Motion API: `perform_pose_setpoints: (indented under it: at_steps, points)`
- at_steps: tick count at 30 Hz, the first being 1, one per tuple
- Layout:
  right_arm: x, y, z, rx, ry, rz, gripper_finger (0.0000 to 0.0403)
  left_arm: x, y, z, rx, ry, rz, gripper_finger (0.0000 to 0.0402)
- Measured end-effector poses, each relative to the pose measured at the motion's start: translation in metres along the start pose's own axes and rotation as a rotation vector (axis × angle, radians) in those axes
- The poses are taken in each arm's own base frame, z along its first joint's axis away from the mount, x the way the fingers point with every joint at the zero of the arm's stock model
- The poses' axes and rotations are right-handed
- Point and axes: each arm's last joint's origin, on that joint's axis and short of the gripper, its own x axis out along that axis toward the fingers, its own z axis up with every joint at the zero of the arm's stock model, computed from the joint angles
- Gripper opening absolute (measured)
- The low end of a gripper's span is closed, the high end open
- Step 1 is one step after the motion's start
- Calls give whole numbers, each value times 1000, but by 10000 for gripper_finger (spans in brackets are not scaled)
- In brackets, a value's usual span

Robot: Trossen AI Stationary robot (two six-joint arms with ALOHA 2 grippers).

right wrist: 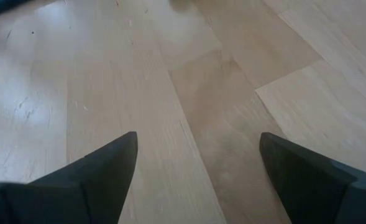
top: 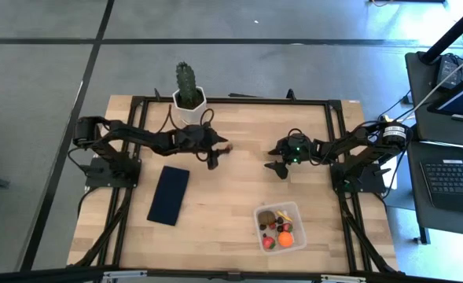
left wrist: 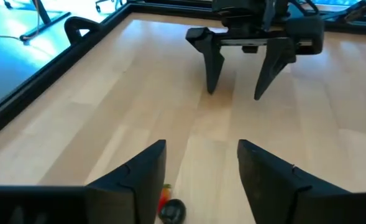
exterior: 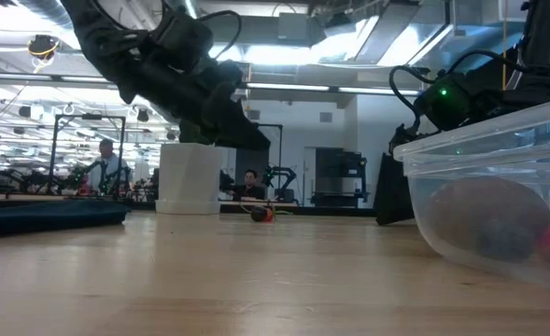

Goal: Pick and placing Produce into tupperware
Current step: Put the cherry into the transparent bin

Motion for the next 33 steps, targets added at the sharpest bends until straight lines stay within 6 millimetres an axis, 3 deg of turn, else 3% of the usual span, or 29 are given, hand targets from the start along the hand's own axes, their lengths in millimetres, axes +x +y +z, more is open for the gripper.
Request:
perform_pose_setpoints:
  at_steps: [10,14,18,24,33]
  points:
    - [0,0,0,0,-2,0,339,0,1,0,-4,-1,45,300]
    - [0,0,0,-1,-3,0,339,0,2,0,-21,0,82,328]
    - [0,0,0,-1,-4,0,339,0,-1,0,-107,-7,86,334]
    - [0,0,0,-2,-4,-1,339,0,2,-5,-103,41,136,326]
    - [0,0,0,-5,-5,-1,339,18,9,-26,-135,104,160,323]
